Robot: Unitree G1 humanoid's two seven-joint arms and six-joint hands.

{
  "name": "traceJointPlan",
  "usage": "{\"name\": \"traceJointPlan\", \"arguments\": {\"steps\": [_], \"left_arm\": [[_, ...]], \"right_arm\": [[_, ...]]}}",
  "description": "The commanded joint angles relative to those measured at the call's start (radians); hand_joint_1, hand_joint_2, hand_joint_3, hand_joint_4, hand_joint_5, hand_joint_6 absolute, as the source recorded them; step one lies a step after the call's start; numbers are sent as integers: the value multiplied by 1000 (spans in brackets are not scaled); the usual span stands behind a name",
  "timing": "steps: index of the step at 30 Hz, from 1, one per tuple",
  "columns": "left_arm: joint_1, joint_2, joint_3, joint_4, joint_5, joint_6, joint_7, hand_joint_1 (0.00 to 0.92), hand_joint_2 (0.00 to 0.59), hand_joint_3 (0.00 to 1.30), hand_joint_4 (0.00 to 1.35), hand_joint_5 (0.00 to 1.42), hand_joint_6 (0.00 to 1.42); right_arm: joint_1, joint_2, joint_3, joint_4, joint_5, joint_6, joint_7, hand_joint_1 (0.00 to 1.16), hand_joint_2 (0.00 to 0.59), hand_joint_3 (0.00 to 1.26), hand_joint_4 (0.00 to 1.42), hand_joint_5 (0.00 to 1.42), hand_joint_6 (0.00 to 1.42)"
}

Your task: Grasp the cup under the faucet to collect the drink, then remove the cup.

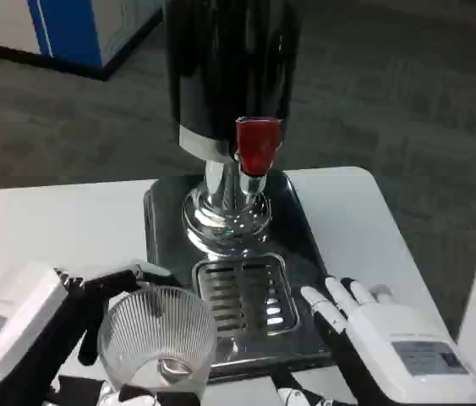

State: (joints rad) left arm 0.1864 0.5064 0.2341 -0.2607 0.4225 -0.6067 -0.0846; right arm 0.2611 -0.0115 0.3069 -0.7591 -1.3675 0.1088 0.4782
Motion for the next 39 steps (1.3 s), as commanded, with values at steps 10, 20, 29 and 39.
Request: {"name": "traceJointPlan", "arguments": {"steps": [10, 20, 29, 39], "left_arm": [[15, -6, 4, -52, -13, -2, 6, 567, 0, 906, 1017, 1205, 1424], [3, -9, 5, -51, -13, 4, 11, 567, 0, 906, 1017, 1205, 1424], [-48, -10, -5, -5, -5, 15, 21, 567, 0, 906, 1017, 1205, 1424], [-235, -12, -75, 119, 74, 64, 48, 561, 0, 906, 1017, 1205, 1424]], "right_arm": [[30, -10, -16, -42, 22, 0, -7, 267, 406, 97, 0, 0, 0], [44, -9, -34, -57, 32, 1, -2, 267, 406, 97, 0, 0, 0], [50, -9, -39, -65, 32, 2, 4, 267, 406, 97, 0, 0, 0], [100, -15, -124, -130, 86, 11, 7, 267, 406, 97, 0, 0, 0]]}}
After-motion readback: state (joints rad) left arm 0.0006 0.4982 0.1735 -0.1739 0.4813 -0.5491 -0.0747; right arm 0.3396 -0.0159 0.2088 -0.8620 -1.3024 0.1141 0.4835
